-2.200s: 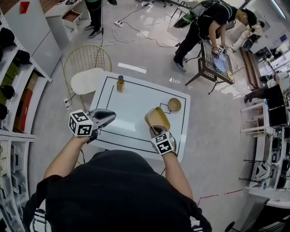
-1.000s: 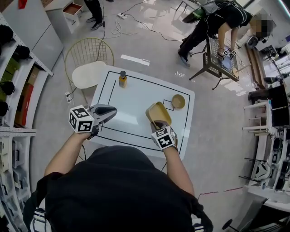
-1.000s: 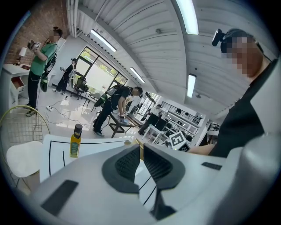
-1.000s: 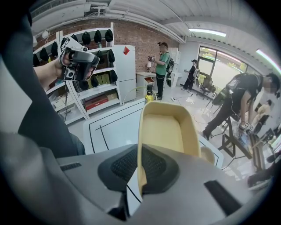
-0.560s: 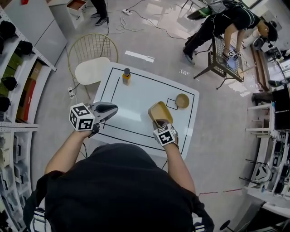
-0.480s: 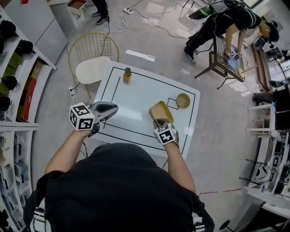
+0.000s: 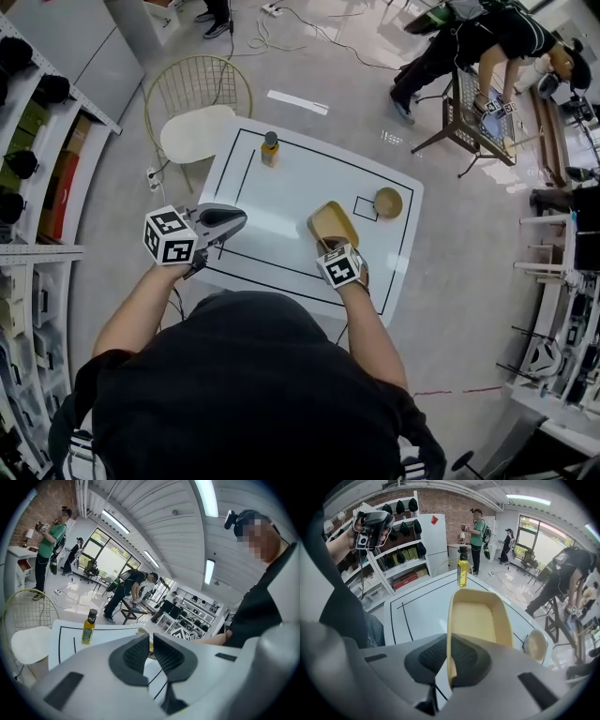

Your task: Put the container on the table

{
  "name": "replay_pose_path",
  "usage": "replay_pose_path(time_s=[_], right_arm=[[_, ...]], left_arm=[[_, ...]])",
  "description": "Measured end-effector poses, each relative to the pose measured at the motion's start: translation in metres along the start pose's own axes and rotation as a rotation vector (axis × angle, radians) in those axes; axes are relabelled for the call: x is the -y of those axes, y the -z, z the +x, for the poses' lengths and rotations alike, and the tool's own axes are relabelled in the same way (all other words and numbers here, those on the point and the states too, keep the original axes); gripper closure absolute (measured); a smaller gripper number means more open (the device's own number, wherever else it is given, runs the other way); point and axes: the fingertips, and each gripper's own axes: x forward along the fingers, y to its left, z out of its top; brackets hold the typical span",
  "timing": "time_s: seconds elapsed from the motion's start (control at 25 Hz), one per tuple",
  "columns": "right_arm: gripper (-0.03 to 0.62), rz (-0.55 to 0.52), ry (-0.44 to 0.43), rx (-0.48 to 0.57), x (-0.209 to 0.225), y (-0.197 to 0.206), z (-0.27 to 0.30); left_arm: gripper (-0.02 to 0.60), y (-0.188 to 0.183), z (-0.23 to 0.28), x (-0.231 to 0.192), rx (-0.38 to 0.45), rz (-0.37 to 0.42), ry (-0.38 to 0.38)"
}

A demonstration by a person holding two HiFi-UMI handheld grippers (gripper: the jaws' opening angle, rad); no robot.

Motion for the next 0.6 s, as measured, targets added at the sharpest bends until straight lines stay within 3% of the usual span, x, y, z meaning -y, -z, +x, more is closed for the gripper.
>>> replay_pose_path(time_s=[0.6], right_arm=[[0.582, -0.032, -0.011, -0.075, -0.003, 0.007, 0.042]], left_arm=[[0.551, 0.007, -0.005, -0.02, -0.018, -0.028, -0.016]])
